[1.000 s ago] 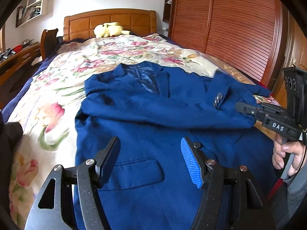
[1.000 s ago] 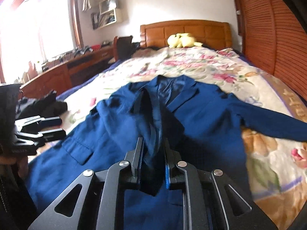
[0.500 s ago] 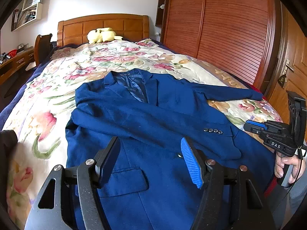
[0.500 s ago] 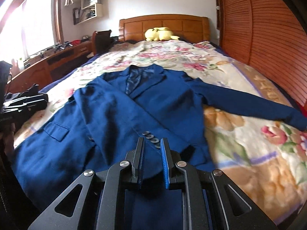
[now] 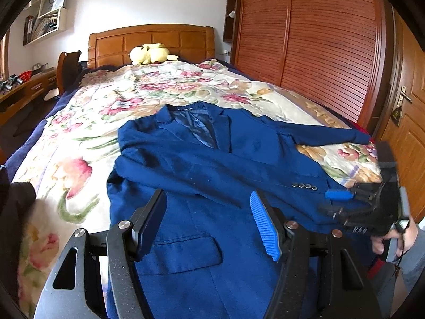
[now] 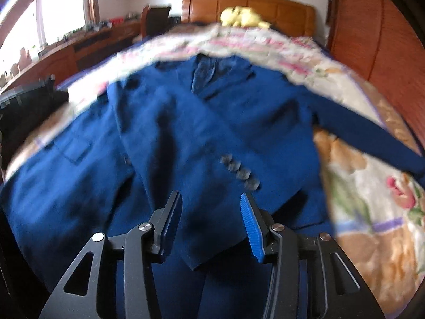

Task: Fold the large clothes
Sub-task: 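Grasp the folded sleeve with the right gripper and lay it along the jacket front, then move the right gripper to the other sleeve cuff and close on it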

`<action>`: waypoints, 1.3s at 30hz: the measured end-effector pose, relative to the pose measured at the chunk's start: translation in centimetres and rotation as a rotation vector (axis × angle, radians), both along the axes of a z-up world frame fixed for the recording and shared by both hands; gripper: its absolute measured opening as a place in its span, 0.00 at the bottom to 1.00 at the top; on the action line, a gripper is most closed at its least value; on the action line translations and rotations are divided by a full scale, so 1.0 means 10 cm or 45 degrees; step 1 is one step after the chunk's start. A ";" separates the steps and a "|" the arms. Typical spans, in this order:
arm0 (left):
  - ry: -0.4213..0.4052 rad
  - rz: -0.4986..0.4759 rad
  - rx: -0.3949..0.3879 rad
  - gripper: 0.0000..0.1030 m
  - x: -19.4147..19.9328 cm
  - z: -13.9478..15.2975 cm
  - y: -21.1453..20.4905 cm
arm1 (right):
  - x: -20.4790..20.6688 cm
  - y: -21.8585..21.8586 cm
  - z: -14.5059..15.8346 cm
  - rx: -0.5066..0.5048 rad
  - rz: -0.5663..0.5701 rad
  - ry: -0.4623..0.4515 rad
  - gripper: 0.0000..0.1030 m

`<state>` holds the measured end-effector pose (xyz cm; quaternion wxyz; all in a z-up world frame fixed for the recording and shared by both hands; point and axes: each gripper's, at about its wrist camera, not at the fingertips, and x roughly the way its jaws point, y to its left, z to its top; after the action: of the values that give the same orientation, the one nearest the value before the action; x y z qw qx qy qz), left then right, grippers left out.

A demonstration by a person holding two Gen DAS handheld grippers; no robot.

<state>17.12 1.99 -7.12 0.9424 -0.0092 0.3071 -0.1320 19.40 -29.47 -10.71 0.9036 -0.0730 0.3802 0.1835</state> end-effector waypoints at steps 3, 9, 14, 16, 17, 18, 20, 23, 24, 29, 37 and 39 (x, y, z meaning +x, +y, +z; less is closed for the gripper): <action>-0.001 0.013 -0.011 0.65 0.00 0.01 0.05 | 0.04 0.03 -0.18 -0.039 0.012 0.046 0.46; -0.009 0.028 -0.027 0.65 0.04 0.03 0.07 | -0.03 -0.09 -0.10 -0.004 -0.003 0.047 0.46; -0.005 0.022 -0.037 0.65 0.09 0.03 0.03 | -0.21 -0.38 0.03 -0.046 -0.072 0.025 0.46; -0.004 0.013 -0.039 0.65 0.10 0.03 0.00 | -0.26 -0.58 0.12 -0.067 -0.128 0.013 0.46; -0.006 0.009 -0.036 0.65 0.10 0.03 -0.03 | -0.29 -0.66 0.17 -0.071 -0.155 0.007 0.46; -0.007 0.006 -0.034 0.65 0.10 0.03 -0.04 | -0.31 -0.78 0.23 -0.071 -0.186 0.002 0.46; -0.012 -0.004 -0.033 0.65 0.10 0.03 -0.08 | -0.35 -1.00 0.34 -0.066 -0.245 -0.006 0.46; -0.007 -0.014 -0.020 0.65 0.09 0.00 -0.15 | -0.38 -1.31 0.49 -0.065 -0.340 -0.030 0.47; -0.003 -0.023 -0.019 0.65 0.10 -0.01 -0.17 | -0.38 -1.42 0.54 -0.062 -0.375 -0.036 0.48; 0.015 -0.054 -0.022 0.65 0.10 -0.06 -0.27 | -0.26 -1.95 0.65 -0.013 -0.560 -0.030 0.59; 0.047 -0.070 0.034 0.67 0.14 -0.19 -0.45 | 0.35 -2.44 0.52 -0.047 -0.770 0.008 0.61; 0.059 -0.074 0.045 0.67 0.14 -0.23 -0.48 | 0.50 -2.54 0.50 -0.063 -0.796 0.004 0.61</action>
<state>18.53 -2.83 -9.37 0.9308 0.0134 0.3315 -0.1538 24.45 -54.83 -5.76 0.9135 0.0258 0.3900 -0.1126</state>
